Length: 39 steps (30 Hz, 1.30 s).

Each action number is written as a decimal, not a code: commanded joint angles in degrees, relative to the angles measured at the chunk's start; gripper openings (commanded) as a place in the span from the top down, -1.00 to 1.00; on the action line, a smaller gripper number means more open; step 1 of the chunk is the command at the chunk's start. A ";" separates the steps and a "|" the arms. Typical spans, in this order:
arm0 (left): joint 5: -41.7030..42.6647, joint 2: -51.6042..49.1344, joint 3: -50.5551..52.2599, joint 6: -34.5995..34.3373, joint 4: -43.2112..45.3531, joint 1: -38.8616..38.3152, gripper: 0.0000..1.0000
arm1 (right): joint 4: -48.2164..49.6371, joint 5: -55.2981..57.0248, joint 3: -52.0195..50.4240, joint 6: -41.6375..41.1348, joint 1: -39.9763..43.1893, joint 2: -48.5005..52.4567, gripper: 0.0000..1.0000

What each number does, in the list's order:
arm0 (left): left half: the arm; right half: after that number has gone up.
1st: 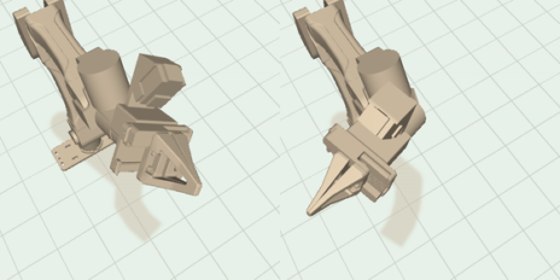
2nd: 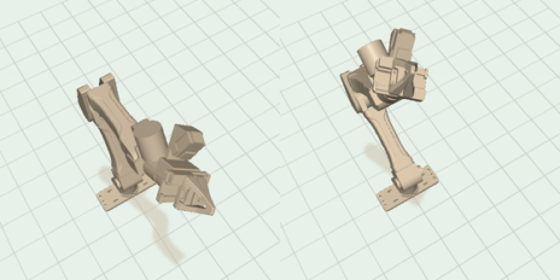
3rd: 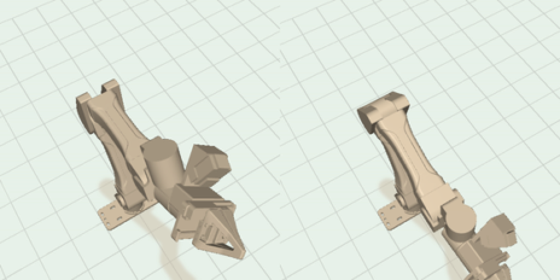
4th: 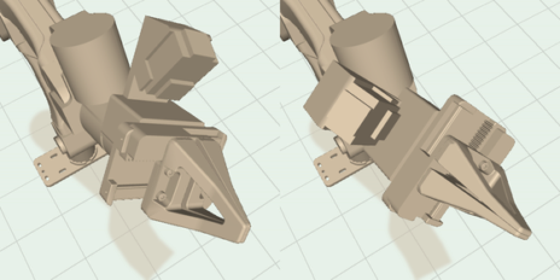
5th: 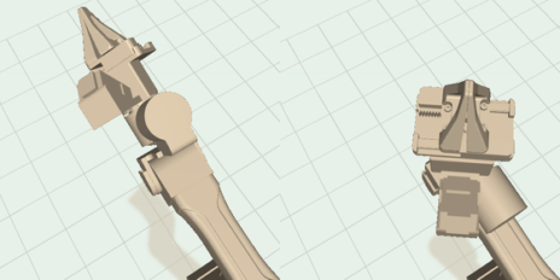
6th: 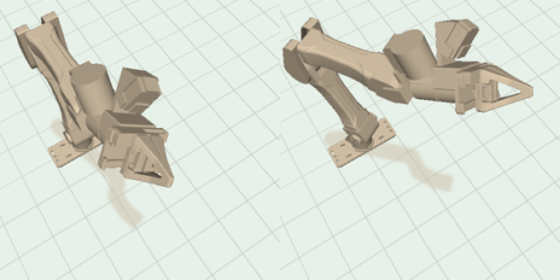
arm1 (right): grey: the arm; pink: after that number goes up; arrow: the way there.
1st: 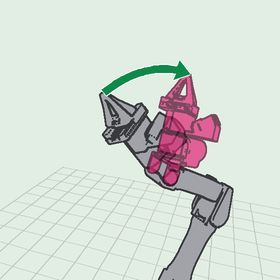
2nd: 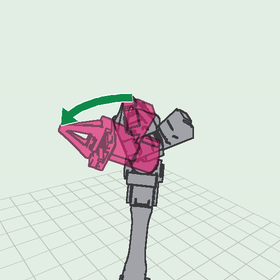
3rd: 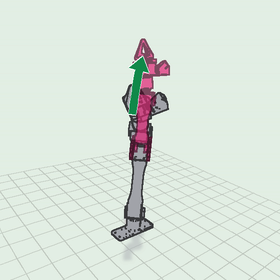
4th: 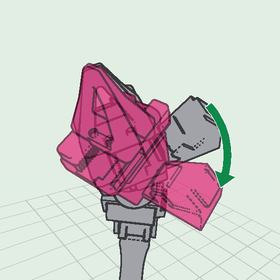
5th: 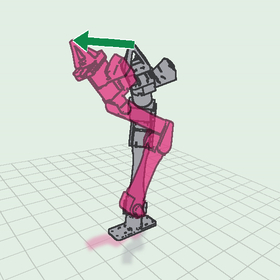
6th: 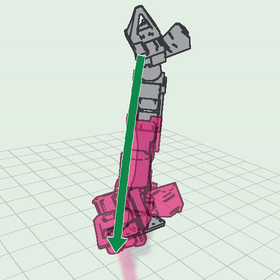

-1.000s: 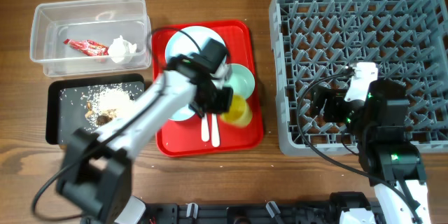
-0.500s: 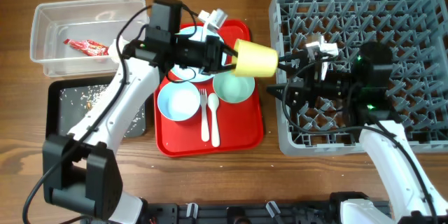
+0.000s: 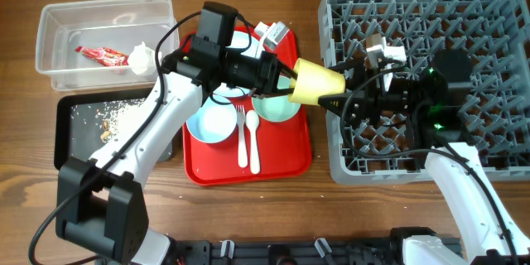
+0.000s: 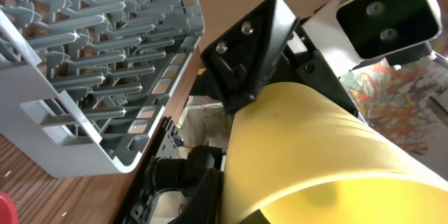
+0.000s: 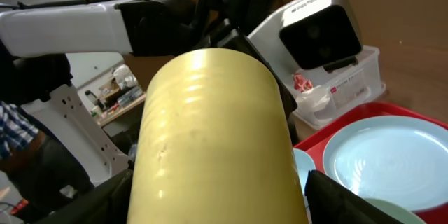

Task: Sort waste into correct bins and load items into the dishwasher rack
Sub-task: 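Hand the yellow cup from the left gripper to the right gripper, then place the yellow cup in the dish rack with the right gripper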

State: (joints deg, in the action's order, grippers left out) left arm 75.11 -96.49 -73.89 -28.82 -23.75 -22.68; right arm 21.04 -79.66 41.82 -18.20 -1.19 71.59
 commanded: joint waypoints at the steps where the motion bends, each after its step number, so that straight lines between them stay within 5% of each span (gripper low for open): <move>1: 1.57 -0.35 -0.22 -0.22 -0.07 -0.48 0.92 | 1.05 -1.22 0.98 -0.02 0.09 0.48 -0.49; 6: 1.51 -0.35 -0.22 -0.17 -0.17 -0.46 0.88 | 0.94 -1.25 0.98 -0.02 0.09 0.48 -0.12; 9: -4.94 -0.35 -0.22 -0.09 -0.26 0.15 0.09 | 0.76 -0.61 0.92 0.17 0.09 0.48 -0.07; 10: -15.37 -0.35 -0.22 0.15 -2.29 1.42 -0.20 | -1.51 4.98 0.92 0.26 0.09 0.48 -0.07; 11: -32.30 -0.26 -0.22 3.13 -8.28 3.54 -0.33 | -6.27 14.05 0.92 2.10 0.09 0.44 -0.03; 12: -37.77 0.15 -0.24 3.48 -10.71 4.63 -0.37 | -9.03 18.38 0.94 3.74 0.09 0.39 -0.02; 16: -47.87 4.00 -0.24 6.14 -18.53 9.09 -0.42 | -25.46 36.41 2.82 11.43 0.11 -1.77 0.03; 22: -61.53 9.05 -0.24 6.12 -29.18 14.38 -0.43 | -55.84 59.17 15.82 15.17 1.42 -7.74 0.48; 28: -64.98 9.70 -0.22 6.10 -32.39 15.96 -0.49 | -81.31 75.91 28.37 13.66 6.91 -6.86 0.62; 39: -64.94 9.70 -0.22 6.08 -32.28 15.93 -0.51 | -89.55 77.22 29.16 12.02 15.19 10.60 0.53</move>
State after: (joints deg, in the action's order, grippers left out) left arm 10.92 -87.61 -74.11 -23.59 -56.16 -7.09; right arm -68.38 -3.33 70.13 -5.30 13.82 77.87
